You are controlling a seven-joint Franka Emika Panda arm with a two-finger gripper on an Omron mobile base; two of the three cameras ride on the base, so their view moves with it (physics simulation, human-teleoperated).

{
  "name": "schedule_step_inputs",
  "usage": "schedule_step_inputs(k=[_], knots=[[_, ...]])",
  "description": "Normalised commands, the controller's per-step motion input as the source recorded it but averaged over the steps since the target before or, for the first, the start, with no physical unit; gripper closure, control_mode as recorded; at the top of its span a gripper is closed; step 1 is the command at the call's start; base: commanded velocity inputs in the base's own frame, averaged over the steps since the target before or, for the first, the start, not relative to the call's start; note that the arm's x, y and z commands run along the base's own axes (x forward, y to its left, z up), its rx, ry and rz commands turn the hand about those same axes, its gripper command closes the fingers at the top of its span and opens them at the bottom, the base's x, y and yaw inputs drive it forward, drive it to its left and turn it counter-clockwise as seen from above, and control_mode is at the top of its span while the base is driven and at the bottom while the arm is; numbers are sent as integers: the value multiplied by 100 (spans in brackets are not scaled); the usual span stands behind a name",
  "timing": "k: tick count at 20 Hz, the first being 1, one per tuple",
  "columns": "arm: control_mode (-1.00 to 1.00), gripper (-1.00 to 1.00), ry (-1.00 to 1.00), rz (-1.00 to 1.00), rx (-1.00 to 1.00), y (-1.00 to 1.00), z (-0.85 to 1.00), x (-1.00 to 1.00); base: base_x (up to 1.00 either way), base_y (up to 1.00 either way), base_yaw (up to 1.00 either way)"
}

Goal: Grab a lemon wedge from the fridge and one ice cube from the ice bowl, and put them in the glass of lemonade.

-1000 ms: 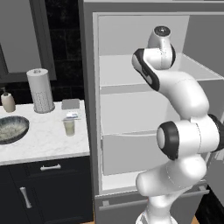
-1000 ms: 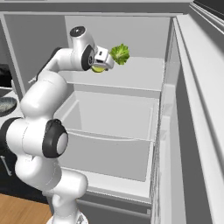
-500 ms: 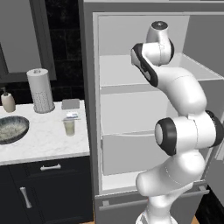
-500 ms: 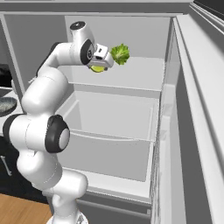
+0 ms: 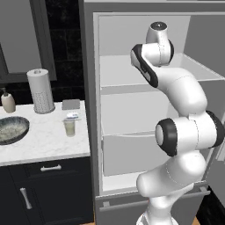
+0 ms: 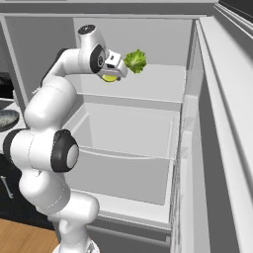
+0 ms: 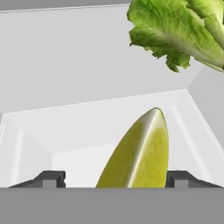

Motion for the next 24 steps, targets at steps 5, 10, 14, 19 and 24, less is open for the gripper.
schedule_step_inputs(k=[5,10,14,19,24], knots=[[-100,100,4,-1,0,0,-2,0,0,0,0],[-100,100,4,0,0,-2,-4,-20,0,0,0],[-100,100,-3,0,0,0,-2,-66,0,0,0],[-100,100,-9,2,0,0,0,-86,0,0,0],[-100,100,-2,6,0,0,0,-100,0,0,0]])
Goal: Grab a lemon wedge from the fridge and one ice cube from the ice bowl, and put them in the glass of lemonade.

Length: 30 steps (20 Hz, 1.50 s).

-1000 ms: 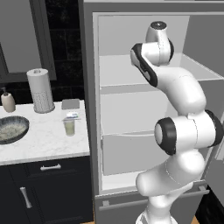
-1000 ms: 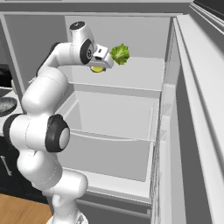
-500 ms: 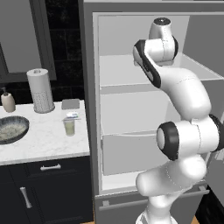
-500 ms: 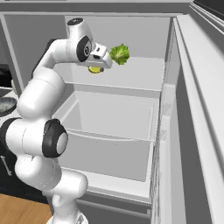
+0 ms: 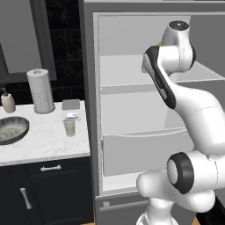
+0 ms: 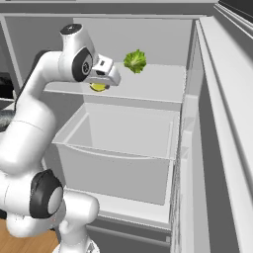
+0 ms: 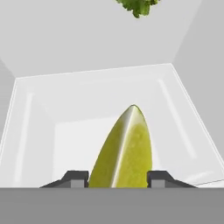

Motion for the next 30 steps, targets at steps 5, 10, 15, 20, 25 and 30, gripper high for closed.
schedule_step_inputs(k=[5,10,15,20,25,30], knots=[[-100,100,2,11,0,0,0,-100,0,0,0],[-100,100,8,14,0,5,0,-95,0,0,0],[-100,100,10,20,0,17,-13,-80,0,0,0],[-100,100,13,20,0,7,-44,-61,0,0,0],[-100,100,19,11,0,5,-48,-38,0,0,0],[-100,100,12,1,0,0,-8,-6,0,0,0]])
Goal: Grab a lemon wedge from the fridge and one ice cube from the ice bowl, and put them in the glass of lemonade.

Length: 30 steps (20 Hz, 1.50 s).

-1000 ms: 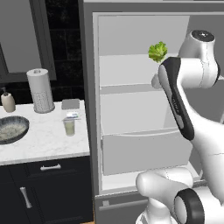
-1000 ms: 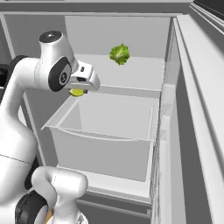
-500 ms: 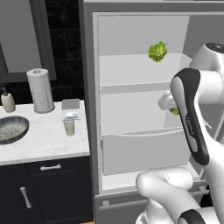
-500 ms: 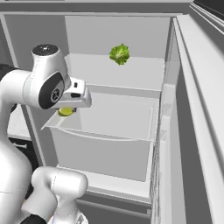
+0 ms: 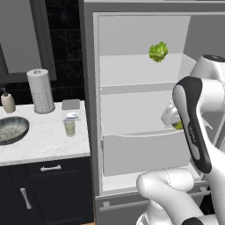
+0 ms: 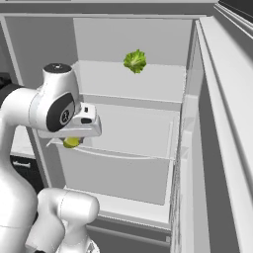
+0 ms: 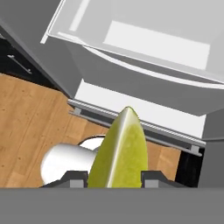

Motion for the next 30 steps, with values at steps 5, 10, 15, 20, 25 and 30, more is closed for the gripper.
schedule_step_inputs(k=[5,10,15,20,25,30], knots=[[-100,100,0,0,0,0,0,-10,0,0,0],[100,100,0,0,0,0,0,0,-73,33,0],[100,100,0,0,0,0,0,0,-31,95,-1],[100,100,0,0,0,0,0,0,19,100,-24],[100,100,0,0,0,0,0,0,32,85,-28],[100,100,0,0,0,0,0,0,51,38,-20]])
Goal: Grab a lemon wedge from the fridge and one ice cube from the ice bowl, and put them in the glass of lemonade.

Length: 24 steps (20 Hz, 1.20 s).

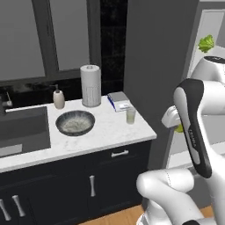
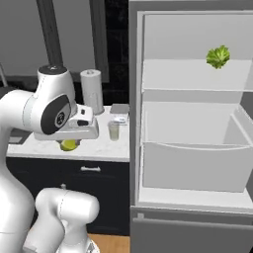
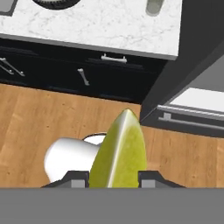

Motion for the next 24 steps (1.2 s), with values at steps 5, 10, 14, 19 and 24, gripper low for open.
schedule_step_inputs(k=[5,10,14,19,24], knots=[[100,100,0,0,0,0,0,0,46,9,-13],[100,100,0,0,0,0,0,0,34,35,-20],[100,100,0,0,0,0,0,0,36,43,-15],[100,100,0,0,0,0,0,0,38,64,-4],[100,100,0,0,0,0,0,0,43,43,0]])
